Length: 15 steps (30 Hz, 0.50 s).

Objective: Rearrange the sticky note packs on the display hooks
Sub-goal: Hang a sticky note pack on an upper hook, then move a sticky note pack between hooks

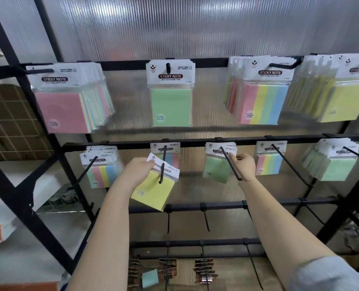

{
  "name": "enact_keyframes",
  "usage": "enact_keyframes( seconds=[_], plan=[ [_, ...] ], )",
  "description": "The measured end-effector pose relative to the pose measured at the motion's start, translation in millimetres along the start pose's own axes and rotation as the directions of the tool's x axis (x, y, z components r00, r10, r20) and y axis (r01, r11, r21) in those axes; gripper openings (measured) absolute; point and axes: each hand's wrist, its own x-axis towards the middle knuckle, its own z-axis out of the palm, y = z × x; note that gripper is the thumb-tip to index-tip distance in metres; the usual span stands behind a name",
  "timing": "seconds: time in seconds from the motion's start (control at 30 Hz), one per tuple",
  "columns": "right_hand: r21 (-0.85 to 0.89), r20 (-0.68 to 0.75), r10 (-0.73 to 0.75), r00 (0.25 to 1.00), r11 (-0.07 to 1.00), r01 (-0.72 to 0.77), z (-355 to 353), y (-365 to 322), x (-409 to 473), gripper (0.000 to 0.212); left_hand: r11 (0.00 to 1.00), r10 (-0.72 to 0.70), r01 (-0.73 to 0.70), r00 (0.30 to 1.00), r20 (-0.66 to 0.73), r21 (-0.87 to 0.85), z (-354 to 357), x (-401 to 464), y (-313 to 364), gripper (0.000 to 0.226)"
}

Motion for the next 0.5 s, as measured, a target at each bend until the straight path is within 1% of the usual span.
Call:
enact_keyframes(
  seconds=[0.07, 0.13, 0.2, 0.27, 0.37, 0.43, 0.5],
  plan=[
    [0.047, 0.011, 0.003, 1.000, 0.999, -0.004, 2.6, 0.5, -2.2, 0.036, 0.997, 0.024, -0.027, 0.999, 0.047, 0.069, -6.1, -7.7, 4.0, 0.030],
    [0.160, 0.024, 0.030, 0.999, 0.987, -0.034, 2.9, -1.4, -8.2, 0.027, 0.994, 0.025, -0.033, 0.997, 0.072, 0.108, -9.4, -15.5, 8.3, 0.034],
    [0.194, 0.030, 0.034, 0.999, 0.980, -0.039, 2.7, -2.8, -15.3, 0.029, 0.994, 0.026, -0.037, 0.995, 0.101, 0.104, -11.3, -21.3, 10.5, 0.037],
    [0.204, 0.028, 0.035, 0.999, 0.978, -0.040, 1.4, -2.2, -22.9, 0.029, 0.994, 0.025, -0.039, 0.992, 0.126, 0.107, -13.8, -26.9, 11.2, 0.035],
    [0.209, 0.006, 0.035, 0.999, 0.977, -0.035, -2.7, 0.6, -35.3, 0.031, 0.992, 0.035, -0.054, 0.985, 0.166, 0.110, -18.3, -36.4, 12.7, 0.028],
    [0.161, -0.020, 0.024, 0.999, 0.987, -0.021, -6.6, 3.1, -44.3, 0.035, 0.989, 0.053, -0.076, 0.982, 0.179, 0.125, -20.3, -44.1, 14.6, 0.027],
    [0.119, -0.041, 0.022, 0.999, 0.993, -0.017, -12.0, 4.1, -54.6, 0.031, 0.982, 0.073, -0.103, 0.980, 0.183, 0.158, -21.5, -52.3, 16.1, 0.029]
  ],
)
